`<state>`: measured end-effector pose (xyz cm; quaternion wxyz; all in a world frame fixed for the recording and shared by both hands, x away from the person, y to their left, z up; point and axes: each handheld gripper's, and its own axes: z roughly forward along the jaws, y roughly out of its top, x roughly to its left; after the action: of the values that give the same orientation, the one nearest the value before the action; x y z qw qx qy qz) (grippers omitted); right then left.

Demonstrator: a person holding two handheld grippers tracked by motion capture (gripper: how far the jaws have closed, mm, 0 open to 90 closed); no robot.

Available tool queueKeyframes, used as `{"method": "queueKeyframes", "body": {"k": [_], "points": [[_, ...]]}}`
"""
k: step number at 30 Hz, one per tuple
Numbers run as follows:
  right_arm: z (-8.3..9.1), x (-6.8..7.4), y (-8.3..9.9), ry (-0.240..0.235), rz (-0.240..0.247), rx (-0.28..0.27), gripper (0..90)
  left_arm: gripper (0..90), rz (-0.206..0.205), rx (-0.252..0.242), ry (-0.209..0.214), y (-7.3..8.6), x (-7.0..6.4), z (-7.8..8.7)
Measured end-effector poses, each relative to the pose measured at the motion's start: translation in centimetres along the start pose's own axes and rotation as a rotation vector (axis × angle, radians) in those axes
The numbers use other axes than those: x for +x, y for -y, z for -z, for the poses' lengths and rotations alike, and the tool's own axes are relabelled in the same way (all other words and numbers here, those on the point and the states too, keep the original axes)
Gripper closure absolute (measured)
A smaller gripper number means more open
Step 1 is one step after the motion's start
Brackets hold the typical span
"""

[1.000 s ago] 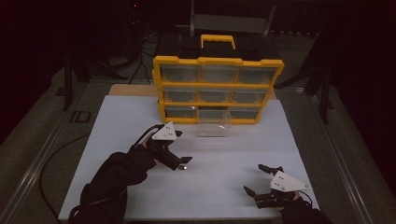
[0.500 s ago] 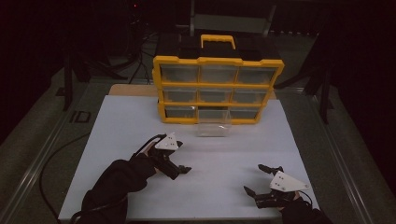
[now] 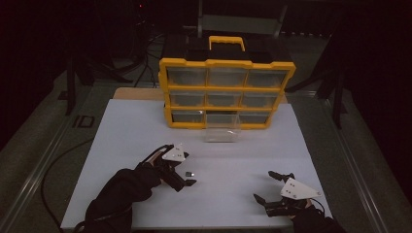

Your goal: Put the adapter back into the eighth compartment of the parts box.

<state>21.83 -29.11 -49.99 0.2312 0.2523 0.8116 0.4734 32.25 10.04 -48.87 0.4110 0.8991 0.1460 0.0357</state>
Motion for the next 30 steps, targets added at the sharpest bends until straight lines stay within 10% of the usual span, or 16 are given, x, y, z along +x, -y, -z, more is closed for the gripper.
{"method": "queueKeyframes", "body": {"k": [30], "points": [[0.0,0.0,0.0,-0.003,0.010,0.002,9.4,26.4,0.004,0.123,-0.006,2.0,0.9,-1.8]]}}
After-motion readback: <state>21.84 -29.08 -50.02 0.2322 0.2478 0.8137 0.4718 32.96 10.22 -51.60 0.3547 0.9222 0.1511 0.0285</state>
